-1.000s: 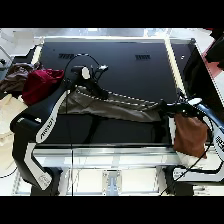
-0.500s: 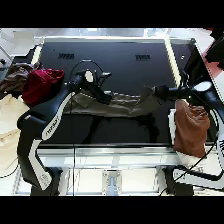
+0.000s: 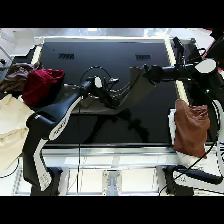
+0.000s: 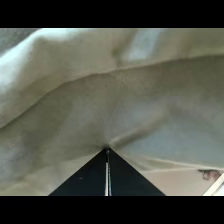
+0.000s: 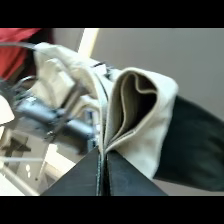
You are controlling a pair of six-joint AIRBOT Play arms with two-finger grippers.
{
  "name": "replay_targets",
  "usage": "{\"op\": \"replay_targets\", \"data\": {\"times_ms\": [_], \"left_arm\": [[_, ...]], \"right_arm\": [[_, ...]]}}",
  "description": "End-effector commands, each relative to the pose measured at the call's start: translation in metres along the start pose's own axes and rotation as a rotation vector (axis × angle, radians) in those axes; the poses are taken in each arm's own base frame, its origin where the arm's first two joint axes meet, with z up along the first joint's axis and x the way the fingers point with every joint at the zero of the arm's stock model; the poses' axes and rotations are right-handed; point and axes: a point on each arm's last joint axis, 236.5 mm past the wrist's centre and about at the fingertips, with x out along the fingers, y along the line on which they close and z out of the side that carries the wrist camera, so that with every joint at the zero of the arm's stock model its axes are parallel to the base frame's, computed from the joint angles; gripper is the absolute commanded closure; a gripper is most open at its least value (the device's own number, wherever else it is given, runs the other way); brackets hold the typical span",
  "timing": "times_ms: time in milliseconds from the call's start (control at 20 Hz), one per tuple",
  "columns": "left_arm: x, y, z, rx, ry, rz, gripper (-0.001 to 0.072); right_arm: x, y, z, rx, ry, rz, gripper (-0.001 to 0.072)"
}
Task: Fold the shirts.
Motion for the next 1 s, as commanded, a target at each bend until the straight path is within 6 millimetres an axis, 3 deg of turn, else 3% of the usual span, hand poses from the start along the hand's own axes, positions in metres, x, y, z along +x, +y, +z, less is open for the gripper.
{"op": "replay_targets", "data": {"times_ms": [0,200,350,450,550,650,800,850,900,950], "left_arm": [[-0.028,0.010,0.007,-0.011,-0.040,0.015,0.0695],[-0.127,0.067,0.006,-0.052,-0.137,0.152,0.0695],[-0.211,0.107,0.002,-0.134,-0.281,0.222,0.0695],[-0.254,0.128,-0.006,-0.184,-0.355,0.264,0.0695],[-0.283,0.145,-0.016,-0.225,-0.405,0.296,0.0694],[-0.300,0.159,-0.024,-0.258,-0.432,0.317,0.0694],[-0.311,0.173,-0.032,-0.290,-0.448,0.332,0.0695],[-0.313,0.175,-0.033,-0.296,-0.450,0.335,0.0694],[-0.314,0.177,-0.035,-0.301,-0.452,0.336,0.0694],[-0.315,0.179,-0.036,-0.305,-0.453,0.338,0.0695]], "right_arm": [[0.014,0.037,0.003,-0.062,-0.013,0.042,0.0699],[0.048,0.077,0.010,-0.100,-0.065,0.084,0.0699],[0.108,0.117,0.008,-0.117,-0.074,0.137,0.0699],[0.161,0.142,0.002,-0.108,-0.079,0.170,0.0699],[0.217,0.160,-0.010,-0.068,-0.068,0.198,0.0699],[0.266,0.172,-0.026,0.010,-0.055,0.219,0.0697],[0.302,0.194,-0.046,0.082,-0.036,0.272,0.0696],[0.304,0.200,-0.045,0.073,-0.043,0.283,0.0666],[0.304,0.202,-0.041,0.075,-0.060,0.286,0.0487],[0.301,0.202,-0.035,0.093,-0.076,0.287,0.0207]]}}
